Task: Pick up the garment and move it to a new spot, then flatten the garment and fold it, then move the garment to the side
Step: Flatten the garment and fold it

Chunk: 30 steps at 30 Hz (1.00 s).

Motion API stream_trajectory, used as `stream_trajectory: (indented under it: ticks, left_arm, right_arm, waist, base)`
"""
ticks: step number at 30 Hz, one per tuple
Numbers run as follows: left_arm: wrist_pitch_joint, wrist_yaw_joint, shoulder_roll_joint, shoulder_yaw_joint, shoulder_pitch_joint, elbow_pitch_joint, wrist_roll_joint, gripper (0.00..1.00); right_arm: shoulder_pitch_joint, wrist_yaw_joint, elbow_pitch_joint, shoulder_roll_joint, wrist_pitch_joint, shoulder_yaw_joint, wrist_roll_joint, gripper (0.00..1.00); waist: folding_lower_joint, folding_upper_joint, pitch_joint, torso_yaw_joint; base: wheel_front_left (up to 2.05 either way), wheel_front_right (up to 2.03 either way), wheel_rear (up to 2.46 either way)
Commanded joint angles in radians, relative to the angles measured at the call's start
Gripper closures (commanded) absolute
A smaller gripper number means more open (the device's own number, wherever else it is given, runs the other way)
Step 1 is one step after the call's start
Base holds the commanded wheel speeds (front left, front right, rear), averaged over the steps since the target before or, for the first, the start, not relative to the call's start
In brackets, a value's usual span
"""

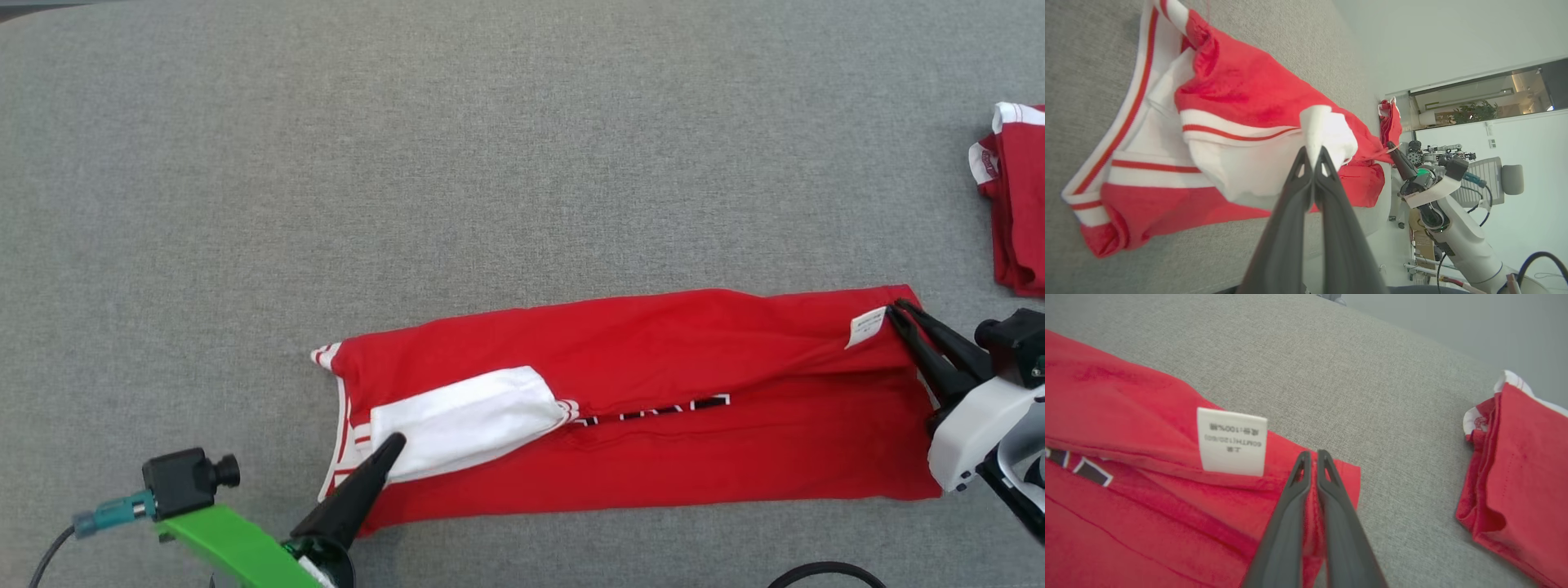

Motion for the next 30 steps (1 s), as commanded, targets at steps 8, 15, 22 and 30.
stream_trajectory:
  ticks: [8, 15, 22, 30]
  left_arm:
    - [0.032, 0.016, -0.029, -0.016, -0.137, 0.224, 0.021, 0.58]
    - [-0.057, 0.042, -0.024, 0.018, -0.188, 0.384, 0.095, 0.00]
    - [-0.208, 0.056, -0.031, 0.046, -0.219, 0.472, 0.193, 0.00]
    - [-0.450, 0.081, -0.033, 0.054, -0.145, 0.398, 0.428, 0.00]
  right_arm:
    - [-0.012, -0.001, 0.007, -0.010, -0.008, 0.072, -0.006, 0.57]
    - [-0.008, -0.001, 0.015, -0.019, -0.023, 0.064, -0.008, 0.00]
    - [0.059, -0.001, -0.056, -0.010, -0.021, -0.035, 0.038, 0.00]
    - [0.243, -0.001, -0.147, 0.119, -0.035, -0.319, -0.009, 0.00]
  waist:
    - [0.0000, 0.0000, -0.002, -0.021]
    - [0.0000, 0.0000, -0.010, -0.040]
    - [0.0000, 0.0000, -0.035, -0.041]
    - [0.0000, 0.0000, -0.079, -0.042]
  base:
    - [0.00, 0.00, 0.00]
    - [0.00, 0.00, 0.00]
    - [0.00, 0.00, 0.00]
    - [0.00, 0.00, 0.00]
